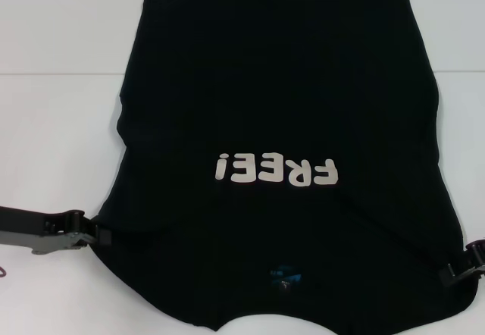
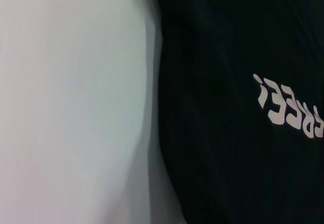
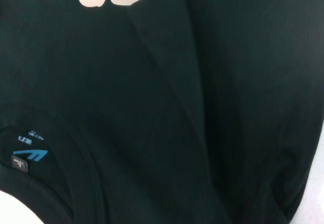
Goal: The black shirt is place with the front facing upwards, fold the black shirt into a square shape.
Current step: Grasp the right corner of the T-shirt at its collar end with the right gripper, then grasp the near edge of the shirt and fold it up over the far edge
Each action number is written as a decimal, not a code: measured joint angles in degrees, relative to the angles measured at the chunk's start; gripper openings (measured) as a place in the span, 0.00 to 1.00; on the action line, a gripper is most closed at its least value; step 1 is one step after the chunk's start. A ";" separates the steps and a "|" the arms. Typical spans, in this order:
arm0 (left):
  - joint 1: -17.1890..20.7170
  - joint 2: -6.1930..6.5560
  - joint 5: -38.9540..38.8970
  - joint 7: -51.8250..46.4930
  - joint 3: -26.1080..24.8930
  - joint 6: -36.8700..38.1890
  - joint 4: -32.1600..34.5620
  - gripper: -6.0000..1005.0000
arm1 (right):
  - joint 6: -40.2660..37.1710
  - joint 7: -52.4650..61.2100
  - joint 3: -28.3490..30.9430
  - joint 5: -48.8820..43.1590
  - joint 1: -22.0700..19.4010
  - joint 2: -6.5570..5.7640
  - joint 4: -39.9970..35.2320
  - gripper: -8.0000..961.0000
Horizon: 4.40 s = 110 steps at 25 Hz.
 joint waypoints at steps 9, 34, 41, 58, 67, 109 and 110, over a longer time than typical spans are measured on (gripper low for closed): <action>0.00 0.16 -1.14 1.19 0.00 0.83 -0.17 0.03 | 0.53 0.14 -2.27 -0.19 -0.03 0.40 -1.32 0.27; 0.84 2.39 -4.26 6.89 -3.40 13.04 -4.13 0.03 | -7.96 -4.39 -2.24 -0.13 0.44 -1.15 -4.00 0.06; 1.69 3.91 -1.75 9.04 -2.07 19.59 -8.42 0.03 | -15.90 -9.54 -1.86 -0.61 -1.68 -1.94 -3.81 0.06; 1.53 2.71 1.53 12.92 -0.36 22.59 -11.76 0.03 | -12.66 -13.74 1.78 0.03 -3.40 -2.99 4.36 0.06; -0.17 3.79 -1.68 12.27 -22.97 17.56 -11.46 0.03 | -8.13 -13.69 15.44 14.28 -3.96 -6.45 6.55 0.06; -9.56 -5.37 -23.10 31.05 -25.46 -29.50 -16.41 0.07 | 47.74 -49.52 20.49 56.20 -0.40 1.65 27.95 0.06; -9.75 -5.47 -23.10 31.44 -25.46 -30.24 -16.59 0.08 | 48.30 -50.08 20.50 56.20 -0.21 1.68 28.25 0.06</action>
